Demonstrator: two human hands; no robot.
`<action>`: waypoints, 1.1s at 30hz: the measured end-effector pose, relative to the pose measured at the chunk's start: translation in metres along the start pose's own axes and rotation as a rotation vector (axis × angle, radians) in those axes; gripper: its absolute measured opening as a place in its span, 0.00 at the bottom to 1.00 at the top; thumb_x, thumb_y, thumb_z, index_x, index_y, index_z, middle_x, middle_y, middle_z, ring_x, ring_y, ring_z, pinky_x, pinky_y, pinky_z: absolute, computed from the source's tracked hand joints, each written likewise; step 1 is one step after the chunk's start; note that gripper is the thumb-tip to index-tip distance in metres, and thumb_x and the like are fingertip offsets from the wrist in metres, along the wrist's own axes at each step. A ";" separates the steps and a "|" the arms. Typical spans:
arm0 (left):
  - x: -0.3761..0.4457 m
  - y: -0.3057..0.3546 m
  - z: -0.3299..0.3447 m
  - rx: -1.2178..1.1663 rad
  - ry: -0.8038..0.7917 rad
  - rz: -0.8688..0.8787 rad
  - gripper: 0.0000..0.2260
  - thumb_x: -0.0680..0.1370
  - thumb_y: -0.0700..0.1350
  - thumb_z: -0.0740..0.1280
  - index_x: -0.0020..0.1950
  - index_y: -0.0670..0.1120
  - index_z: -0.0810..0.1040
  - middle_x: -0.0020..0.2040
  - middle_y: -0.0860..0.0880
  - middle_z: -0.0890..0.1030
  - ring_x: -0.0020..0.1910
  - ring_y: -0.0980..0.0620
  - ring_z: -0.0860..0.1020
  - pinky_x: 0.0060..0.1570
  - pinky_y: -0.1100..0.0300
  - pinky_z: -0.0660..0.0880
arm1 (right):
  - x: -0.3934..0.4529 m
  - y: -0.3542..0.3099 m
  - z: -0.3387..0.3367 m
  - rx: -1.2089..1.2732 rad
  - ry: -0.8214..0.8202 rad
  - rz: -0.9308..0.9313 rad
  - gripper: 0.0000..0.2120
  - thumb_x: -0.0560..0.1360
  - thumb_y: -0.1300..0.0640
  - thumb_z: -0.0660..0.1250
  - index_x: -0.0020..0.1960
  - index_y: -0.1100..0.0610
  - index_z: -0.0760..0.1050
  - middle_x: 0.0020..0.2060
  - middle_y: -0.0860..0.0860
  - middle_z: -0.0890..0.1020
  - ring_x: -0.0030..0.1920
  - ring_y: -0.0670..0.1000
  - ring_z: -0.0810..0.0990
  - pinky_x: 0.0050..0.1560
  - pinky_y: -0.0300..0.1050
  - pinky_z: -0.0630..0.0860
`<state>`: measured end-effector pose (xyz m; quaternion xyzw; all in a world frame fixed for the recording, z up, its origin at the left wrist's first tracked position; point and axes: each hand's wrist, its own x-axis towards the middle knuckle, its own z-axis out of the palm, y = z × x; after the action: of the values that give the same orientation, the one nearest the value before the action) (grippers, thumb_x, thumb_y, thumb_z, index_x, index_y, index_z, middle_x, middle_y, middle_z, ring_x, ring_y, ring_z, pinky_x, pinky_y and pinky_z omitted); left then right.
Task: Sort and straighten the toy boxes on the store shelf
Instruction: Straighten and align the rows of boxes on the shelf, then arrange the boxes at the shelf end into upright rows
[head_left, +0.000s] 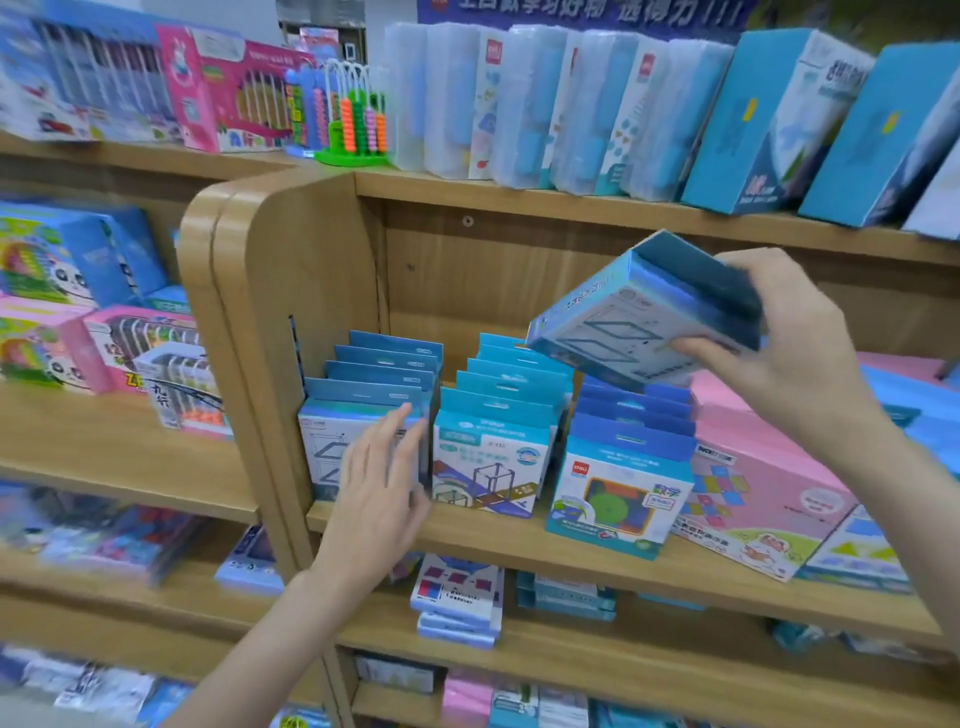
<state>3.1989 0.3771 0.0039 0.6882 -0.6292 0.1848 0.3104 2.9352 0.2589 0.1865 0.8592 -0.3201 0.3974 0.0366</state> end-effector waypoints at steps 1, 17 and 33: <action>-0.008 -0.009 -0.004 -0.023 0.016 -0.064 0.32 0.67 0.36 0.73 0.68 0.41 0.64 0.68 0.42 0.64 0.66 0.45 0.62 0.64 0.48 0.61 | 0.002 -0.011 -0.002 0.073 -0.011 0.006 0.25 0.66 0.58 0.74 0.59 0.61 0.69 0.51 0.53 0.75 0.50 0.48 0.71 0.49 0.39 0.64; -0.073 -0.047 -0.019 -0.213 -0.205 -0.313 0.21 0.75 0.40 0.64 0.68 0.46 0.66 0.72 0.52 0.53 0.66 0.60 0.61 0.65 0.68 0.60 | -0.014 -0.123 0.204 -0.298 -0.519 -0.286 0.49 0.67 0.41 0.70 0.74 0.55 0.43 0.74 0.60 0.49 0.74 0.63 0.48 0.71 0.61 0.37; -0.046 -0.044 -0.027 -0.114 0.026 -0.302 0.16 0.71 0.33 0.68 0.58 0.42 0.73 0.61 0.44 0.69 0.60 0.49 0.70 0.56 0.61 0.68 | -0.018 -0.097 0.179 -0.245 -0.376 -0.236 0.47 0.66 0.38 0.69 0.74 0.56 0.51 0.74 0.59 0.58 0.75 0.60 0.50 0.67 0.63 0.32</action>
<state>3.2394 0.4303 -0.0149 0.7540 -0.5237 0.1089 0.3813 3.1013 0.2884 0.0701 0.9386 -0.2645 0.1819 0.1262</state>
